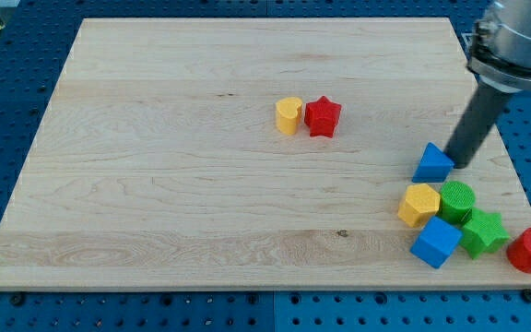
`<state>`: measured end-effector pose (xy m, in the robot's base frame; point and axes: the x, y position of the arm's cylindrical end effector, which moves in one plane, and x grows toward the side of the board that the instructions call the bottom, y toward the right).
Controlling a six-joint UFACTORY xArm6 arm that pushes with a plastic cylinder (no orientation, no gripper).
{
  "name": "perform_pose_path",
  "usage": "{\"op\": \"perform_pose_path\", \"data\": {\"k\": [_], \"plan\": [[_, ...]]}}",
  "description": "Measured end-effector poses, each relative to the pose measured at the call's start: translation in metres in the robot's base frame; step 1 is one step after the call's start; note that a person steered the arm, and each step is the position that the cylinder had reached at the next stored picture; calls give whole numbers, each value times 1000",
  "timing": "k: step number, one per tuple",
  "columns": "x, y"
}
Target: Push the blue triangle towards the horizontal line
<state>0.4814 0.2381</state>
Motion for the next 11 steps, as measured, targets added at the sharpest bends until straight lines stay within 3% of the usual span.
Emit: {"op": "perform_pose_path", "data": {"k": [1,3,4,5,11], "plan": [[16,25],[33,13],[30,-21],[14,-63],[-31,-62]]}}
